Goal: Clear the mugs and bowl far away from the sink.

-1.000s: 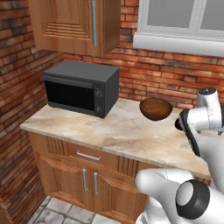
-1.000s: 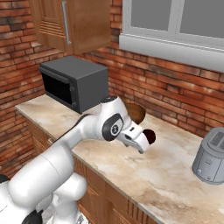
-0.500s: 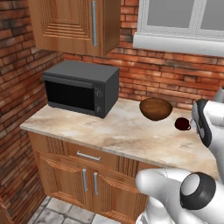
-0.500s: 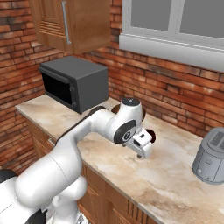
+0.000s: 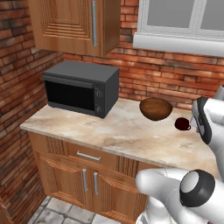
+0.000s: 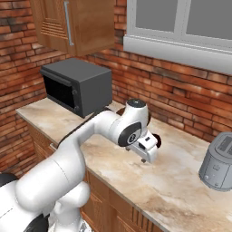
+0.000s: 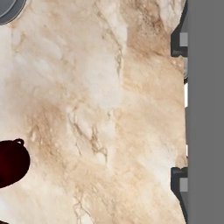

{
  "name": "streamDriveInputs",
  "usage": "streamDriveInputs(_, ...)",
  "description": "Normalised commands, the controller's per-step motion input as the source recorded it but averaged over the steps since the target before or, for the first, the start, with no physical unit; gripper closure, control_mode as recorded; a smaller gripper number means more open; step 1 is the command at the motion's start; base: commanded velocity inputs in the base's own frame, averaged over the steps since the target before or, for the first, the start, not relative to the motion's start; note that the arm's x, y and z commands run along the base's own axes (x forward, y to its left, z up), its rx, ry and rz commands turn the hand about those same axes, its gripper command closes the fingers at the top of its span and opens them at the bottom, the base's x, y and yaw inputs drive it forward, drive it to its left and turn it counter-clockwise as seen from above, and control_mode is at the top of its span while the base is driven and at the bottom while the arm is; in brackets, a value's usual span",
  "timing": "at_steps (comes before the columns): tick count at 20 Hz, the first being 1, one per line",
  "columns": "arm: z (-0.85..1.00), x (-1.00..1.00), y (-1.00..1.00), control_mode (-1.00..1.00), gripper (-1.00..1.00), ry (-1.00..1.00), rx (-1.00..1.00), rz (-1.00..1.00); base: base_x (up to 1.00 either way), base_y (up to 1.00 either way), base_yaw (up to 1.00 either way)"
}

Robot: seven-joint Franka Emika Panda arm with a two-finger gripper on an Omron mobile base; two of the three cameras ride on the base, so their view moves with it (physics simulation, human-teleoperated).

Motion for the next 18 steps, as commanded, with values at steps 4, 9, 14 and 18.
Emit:
streamDriveInputs(4, 0.0, 0.0, 0.0, 1.0, -1.0, 0.0, 0.0, 0.0, -0.41, 0.02, -0.41)
streamDriveInputs(9, 0.0, 0.0, 0.0, 1.0, -1.0, 0.0, 0.0, 0.0, -0.37, 0.39, -0.7)
streamDriveInputs(14, 0.0, 0.0, 0.0, 1.0, -1.0, 0.0, 0.0, 0.0, -0.07, 0.38, -0.73)
streamDriveInputs(18, 0.0, 0.0, 0.0, 1.0, -1.0, 0.0, 0.0, 0.0, -0.07, -0.21, -0.63)
